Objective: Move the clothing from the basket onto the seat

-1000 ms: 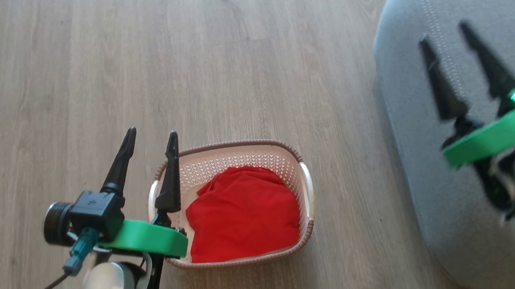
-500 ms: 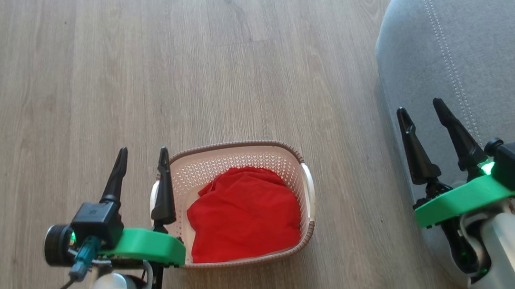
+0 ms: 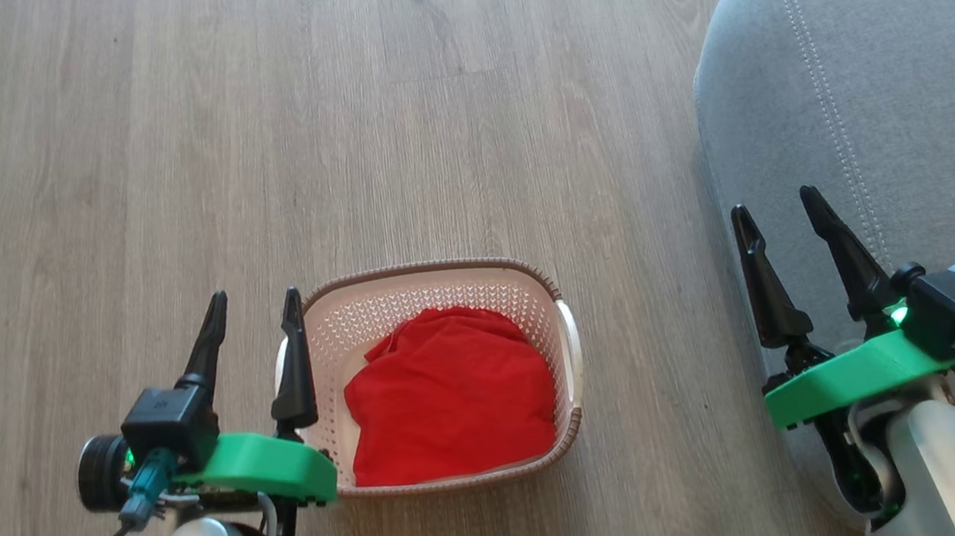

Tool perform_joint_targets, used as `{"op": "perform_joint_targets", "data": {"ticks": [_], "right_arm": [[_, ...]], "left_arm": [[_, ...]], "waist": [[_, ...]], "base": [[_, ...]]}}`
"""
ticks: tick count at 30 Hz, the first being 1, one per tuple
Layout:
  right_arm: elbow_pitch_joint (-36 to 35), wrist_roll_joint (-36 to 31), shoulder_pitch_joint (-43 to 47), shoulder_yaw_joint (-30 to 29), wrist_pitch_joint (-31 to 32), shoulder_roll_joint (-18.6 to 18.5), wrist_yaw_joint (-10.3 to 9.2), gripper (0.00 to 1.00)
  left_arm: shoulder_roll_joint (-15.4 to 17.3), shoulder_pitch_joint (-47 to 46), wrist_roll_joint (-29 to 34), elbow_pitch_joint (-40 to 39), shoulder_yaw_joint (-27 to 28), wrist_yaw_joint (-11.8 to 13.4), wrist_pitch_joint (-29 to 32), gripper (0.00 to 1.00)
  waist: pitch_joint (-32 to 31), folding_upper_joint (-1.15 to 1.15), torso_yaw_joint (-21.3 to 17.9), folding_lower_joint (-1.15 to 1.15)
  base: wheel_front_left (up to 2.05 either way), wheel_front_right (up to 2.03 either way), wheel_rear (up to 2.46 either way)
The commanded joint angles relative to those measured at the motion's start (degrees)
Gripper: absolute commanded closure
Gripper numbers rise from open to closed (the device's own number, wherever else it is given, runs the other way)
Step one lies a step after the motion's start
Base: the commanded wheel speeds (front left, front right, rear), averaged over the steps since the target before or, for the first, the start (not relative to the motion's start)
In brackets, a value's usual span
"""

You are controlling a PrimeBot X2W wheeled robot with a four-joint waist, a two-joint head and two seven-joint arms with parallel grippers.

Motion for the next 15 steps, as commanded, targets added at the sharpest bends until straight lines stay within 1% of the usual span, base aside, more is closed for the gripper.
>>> {"op": "perform_joint_targets", "data": {"ticks": [1, 15], "right_arm": [[-2.2, -0.4, -0.9, 0.9, -0.4, 0.3, 0.00, 0.00], [-2.5, 0.0, -1.2, 0.8, -0.4, 0.6, 0.00, 0.00]], "left_arm": [[0.3, -1.4, 0.3, -1.9, 1.7, 0.3, -0.3, 0.00], [0.3, -1.5, 0.1, -1.6, 1.4, 0.2, -0.3, 0.00]], "waist": [[0.1, 0.00, 0.1, 0.00], [0.1, 0.00, 0.6, 0.00]], "base": [[0.00, 0.00, 0.00], [0.00, 0.00, 0.00]]}}
